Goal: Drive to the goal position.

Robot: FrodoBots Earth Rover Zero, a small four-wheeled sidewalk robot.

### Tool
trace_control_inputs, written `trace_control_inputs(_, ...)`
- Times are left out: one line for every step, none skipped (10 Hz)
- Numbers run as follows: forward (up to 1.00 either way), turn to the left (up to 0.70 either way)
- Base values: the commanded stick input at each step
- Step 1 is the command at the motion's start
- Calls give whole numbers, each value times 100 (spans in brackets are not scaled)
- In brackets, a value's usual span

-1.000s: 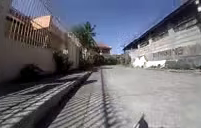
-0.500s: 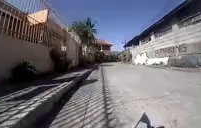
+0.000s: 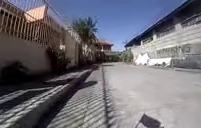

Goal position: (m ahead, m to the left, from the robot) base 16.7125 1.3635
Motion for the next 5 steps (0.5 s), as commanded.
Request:
trace_control_inputs(70, -6)
trace_control_inputs(70, -3)
trace_control_inputs(70, -3)
trace_control_inputs(70, -3)
trace_control_inputs(70, -3)
